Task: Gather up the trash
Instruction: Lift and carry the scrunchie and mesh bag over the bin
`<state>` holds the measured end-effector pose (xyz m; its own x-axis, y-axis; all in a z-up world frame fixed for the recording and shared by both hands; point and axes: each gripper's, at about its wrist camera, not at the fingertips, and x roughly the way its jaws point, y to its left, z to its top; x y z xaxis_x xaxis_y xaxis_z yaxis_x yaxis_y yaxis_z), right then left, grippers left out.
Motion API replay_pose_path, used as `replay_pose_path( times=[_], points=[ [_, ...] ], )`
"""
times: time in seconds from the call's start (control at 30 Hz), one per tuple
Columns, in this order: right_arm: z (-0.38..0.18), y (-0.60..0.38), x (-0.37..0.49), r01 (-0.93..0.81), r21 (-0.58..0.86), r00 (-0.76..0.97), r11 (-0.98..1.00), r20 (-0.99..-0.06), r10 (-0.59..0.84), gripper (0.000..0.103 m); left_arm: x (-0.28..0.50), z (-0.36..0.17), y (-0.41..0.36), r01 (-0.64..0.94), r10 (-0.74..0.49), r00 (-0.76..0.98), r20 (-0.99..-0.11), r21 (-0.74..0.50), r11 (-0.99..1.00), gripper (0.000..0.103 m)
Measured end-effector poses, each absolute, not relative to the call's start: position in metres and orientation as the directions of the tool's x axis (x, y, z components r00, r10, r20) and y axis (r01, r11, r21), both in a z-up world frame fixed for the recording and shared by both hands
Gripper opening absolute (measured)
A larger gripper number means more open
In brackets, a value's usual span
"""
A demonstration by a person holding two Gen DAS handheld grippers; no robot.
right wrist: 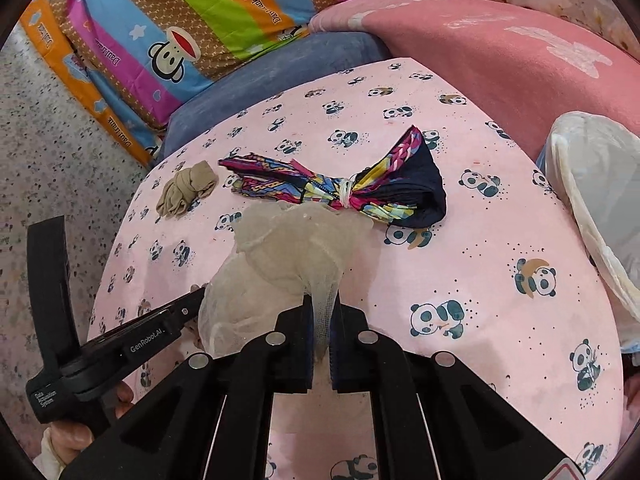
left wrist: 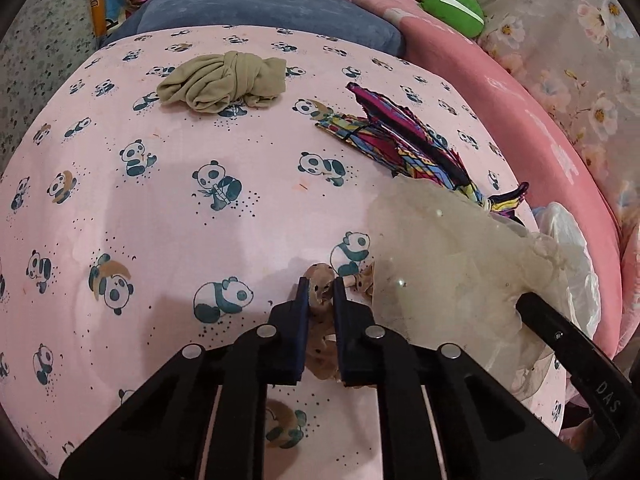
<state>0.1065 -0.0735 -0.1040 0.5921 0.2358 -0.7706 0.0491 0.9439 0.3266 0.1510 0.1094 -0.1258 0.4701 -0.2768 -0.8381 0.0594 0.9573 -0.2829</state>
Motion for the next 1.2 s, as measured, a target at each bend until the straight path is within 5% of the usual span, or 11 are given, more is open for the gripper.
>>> replay_pose_path(
  times=[0.53,1.2],
  points=[
    [-0.005,-0.101,0.056,0.004,0.346,0.762,0.938,-0.608,0.221,0.006,0.108,-0.03,0.069,0.179,-0.344,0.582,-0.737,-0.297,0.938,0.008],
    [0.025,-0.255,-0.001,0.289,0.346,0.839,0.893,-0.54,-0.062,0.006,0.095,0.018,-0.064,0.423,-0.476,0.557,-0.681,-0.262,0.868,0.008]
  ],
)
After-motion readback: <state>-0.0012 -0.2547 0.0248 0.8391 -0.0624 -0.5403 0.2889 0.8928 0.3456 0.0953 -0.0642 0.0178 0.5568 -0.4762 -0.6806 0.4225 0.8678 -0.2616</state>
